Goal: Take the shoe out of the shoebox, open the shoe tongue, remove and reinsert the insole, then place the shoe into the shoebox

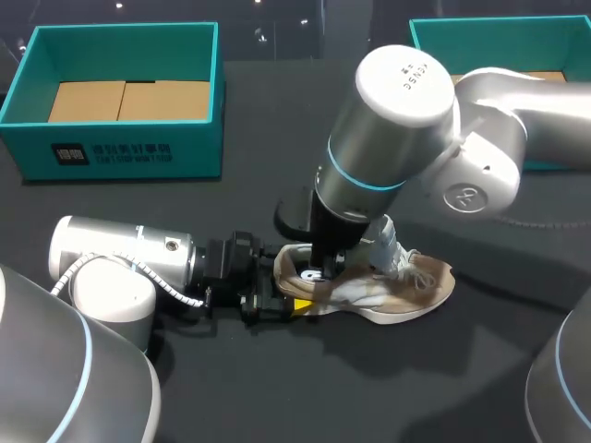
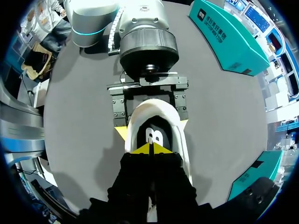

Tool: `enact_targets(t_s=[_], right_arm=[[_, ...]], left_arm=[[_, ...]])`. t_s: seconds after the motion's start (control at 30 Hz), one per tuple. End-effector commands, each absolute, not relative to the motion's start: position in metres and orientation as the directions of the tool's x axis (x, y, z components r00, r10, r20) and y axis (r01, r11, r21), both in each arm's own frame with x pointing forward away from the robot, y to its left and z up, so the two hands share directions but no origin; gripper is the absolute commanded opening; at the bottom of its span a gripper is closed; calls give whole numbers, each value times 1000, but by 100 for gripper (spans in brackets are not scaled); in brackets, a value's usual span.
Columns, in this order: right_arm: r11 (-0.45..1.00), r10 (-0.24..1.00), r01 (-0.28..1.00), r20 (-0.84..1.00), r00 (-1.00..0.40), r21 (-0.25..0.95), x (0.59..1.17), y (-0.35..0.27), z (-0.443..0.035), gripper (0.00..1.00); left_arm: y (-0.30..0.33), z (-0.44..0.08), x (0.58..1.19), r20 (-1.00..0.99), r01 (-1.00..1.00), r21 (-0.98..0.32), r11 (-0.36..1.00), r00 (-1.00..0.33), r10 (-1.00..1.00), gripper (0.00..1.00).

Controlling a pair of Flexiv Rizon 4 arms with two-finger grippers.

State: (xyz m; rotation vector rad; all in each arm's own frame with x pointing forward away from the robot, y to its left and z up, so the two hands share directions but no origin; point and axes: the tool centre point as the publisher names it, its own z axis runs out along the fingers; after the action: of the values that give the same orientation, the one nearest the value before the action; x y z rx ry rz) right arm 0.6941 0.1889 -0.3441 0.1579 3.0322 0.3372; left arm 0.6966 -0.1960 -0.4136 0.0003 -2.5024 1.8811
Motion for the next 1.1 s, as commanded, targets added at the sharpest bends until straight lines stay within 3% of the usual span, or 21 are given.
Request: enact_targets(t_s=[0.03, 0.27, 0.63, 0.83, 1.1], right_arm=[[972, 106, 88, -74, -992, 218, 697, 196, -358, 0], [977, 115, 100, -71, -991, 190, 705, 186, -371, 0], [958, 234, 219, -62, -970, 187, 706, 145, -380, 0], [951, 270, 256, -61, -961, 175, 706, 132, -379, 36], [950, 283, 279, -13, -959, 139, 714, 125, -391, 39]], left_arm=[[-195, -413, 696, 8, -6, -960, 279, -1000, 5, 0], [-195, -413, 696, 8, -6, -960, 279, -1000, 5, 0], [-195, -413, 696, 8, -6, -960, 279, -1000, 5, 0], [-195, -413, 696, 8, -6, -960, 279, -1000, 5, 0], [-195, -413, 696, 8, -6, -960, 279, -1000, 5, 0]])
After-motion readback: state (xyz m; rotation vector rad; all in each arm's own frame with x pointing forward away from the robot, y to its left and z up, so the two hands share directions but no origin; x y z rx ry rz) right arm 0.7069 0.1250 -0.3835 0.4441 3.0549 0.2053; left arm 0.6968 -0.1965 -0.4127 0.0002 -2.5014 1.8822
